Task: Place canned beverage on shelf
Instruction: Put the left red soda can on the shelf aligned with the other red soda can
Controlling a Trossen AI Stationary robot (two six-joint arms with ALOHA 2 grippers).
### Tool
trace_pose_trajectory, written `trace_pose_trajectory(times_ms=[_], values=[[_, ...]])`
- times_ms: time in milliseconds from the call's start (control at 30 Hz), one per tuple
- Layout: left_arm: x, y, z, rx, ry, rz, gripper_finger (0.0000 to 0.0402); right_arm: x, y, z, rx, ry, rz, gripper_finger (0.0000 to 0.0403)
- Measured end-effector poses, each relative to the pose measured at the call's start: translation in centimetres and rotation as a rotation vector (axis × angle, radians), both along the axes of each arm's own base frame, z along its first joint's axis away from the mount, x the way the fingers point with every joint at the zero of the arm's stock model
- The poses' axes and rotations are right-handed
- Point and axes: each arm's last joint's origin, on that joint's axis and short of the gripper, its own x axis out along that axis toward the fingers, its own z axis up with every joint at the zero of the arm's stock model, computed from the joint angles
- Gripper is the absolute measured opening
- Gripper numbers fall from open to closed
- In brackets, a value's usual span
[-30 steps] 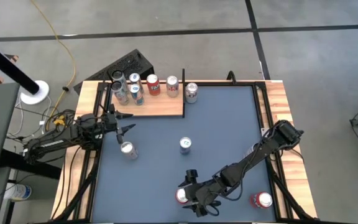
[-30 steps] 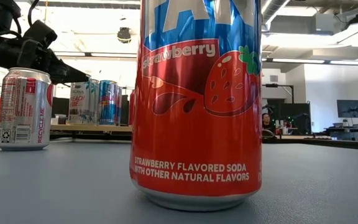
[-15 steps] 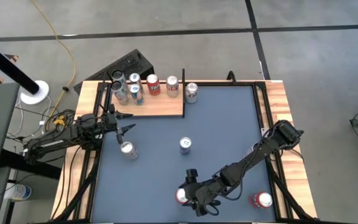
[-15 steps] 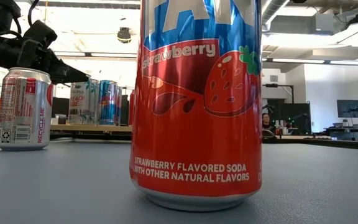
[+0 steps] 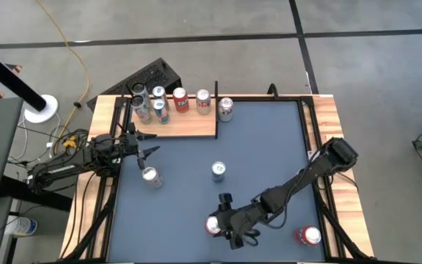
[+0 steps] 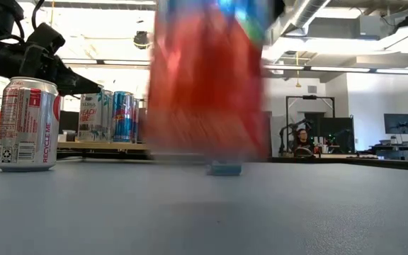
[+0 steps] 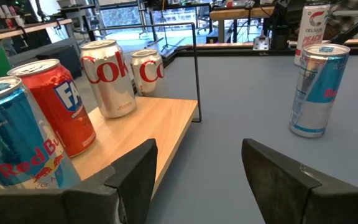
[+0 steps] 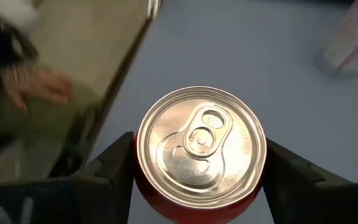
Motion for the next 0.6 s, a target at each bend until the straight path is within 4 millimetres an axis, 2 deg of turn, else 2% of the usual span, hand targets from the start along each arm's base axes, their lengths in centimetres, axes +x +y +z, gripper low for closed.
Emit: trace_pose_trajectory(times_ms=[200,367,600], values=[[0.0,0.0,0.0,0.000,0.000,0.000,0.0225,1.2,-4.7,3.7,0.044,-0.111,-0.111,0.0257],[0.0,0.0,0.0,0.000,0.000,0.000,0.0225,2.6,-10.6,6.6,0.027,-0.180,-0.221,0.0256],[0.0,0.0,0.0,0.000,0.000,0.000,0.0225,5.6,-19.6,8.6,0.027,-0.220,-0.223,0.0256]])
